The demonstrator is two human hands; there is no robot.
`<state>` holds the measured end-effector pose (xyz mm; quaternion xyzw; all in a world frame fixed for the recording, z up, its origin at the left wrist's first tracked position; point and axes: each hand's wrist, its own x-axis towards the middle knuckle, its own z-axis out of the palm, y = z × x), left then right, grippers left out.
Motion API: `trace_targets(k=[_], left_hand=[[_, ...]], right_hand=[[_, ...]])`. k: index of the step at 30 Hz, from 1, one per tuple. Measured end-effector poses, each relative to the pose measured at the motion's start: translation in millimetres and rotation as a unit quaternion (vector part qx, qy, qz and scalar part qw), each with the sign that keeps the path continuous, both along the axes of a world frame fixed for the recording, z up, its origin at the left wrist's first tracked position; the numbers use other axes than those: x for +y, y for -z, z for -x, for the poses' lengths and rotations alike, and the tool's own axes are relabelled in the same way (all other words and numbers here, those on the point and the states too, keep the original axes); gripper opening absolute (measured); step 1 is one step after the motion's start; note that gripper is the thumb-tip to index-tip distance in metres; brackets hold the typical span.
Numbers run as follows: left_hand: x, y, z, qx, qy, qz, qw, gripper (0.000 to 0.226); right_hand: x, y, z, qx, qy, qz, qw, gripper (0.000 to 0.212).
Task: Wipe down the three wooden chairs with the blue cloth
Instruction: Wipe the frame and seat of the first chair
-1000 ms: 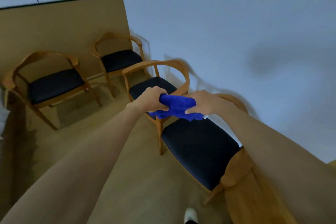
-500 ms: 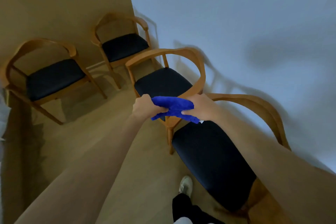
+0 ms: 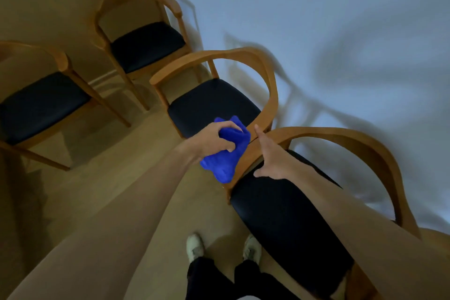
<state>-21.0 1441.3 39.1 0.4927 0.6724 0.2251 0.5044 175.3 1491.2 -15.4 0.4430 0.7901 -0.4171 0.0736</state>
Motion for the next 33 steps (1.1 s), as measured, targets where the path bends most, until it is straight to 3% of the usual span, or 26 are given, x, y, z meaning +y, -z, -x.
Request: trace_targets(k=[2, 4, 6, 9, 12, 14, 20, 23, 26, 28, 30, 33], left_hand=[[17, 3, 6, 0.010, 0.069, 0.024, 0.997, 0.043], [33, 13, 14, -0.019, 0.088, 0.041, 0.995, 0.041], [45, 27, 24, -0.030, 0.083, 0.065, 0.994, 0.035], [55, 62, 40, -0.019, 0.084, 0.093, 0.992, 0.021], [63, 114, 50, 0.074, 0.145, 0.066, 0.984, 0.008], [65, 146, 50, 0.161, 0.188, 0.031, 0.968, 0.005], [68, 224, 51, 0.207, 0.155, -0.007, 0.966, 0.010], [65, 238, 47, 0.186, 0.122, -0.114, 0.968, 0.024], [49, 244, 44, 0.284, 0.172, -0.258, 0.907, 0.035], [28, 249, 41, 0.274, 0.215, -0.229, 0.909, 0.034], [12, 256, 30, 0.247, 0.215, -0.133, 0.935, 0.051], [7, 271, 10, 0.270, 0.165, -0.093, 0.944, 0.079]], right_hand=[[13, 4, 5, 0.059, 0.039, -0.029, 0.997, 0.122], [22, 12, 9, 0.049, 0.028, -0.007, 0.998, 0.094], [26, 25, 9, 0.021, 0.039, 0.047, 0.998, 0.070], [21, 45, 8, 0.008, 0.108, 0.153, 0.982, 0.058], [14, 73, 9, 0.015, 0.170, 0.217, 0.961, 0.029], [10, 91, 14, 0.026, 0.201, 0.223, 0.954, 0.021], [20, 146, 25, 0.002, 0.258, 0.227, 0.939, 0.025], [17, 173, 27, -0.013, 0.324, 0.133, 0.937, 0.032], [1, 192, 27, -0.068, 0.428, -0.007, 0.901, 0.058], [-12, 197, 29, -0.046, 0.429, -0.058, 0.900, 0.062], [-20, 201, 33, -0.013, 0.383, -0.065, 0.921, 0.056], [-24, 202, 38, 0.045, 0.362, -0.035, 0.930, 0.050]])
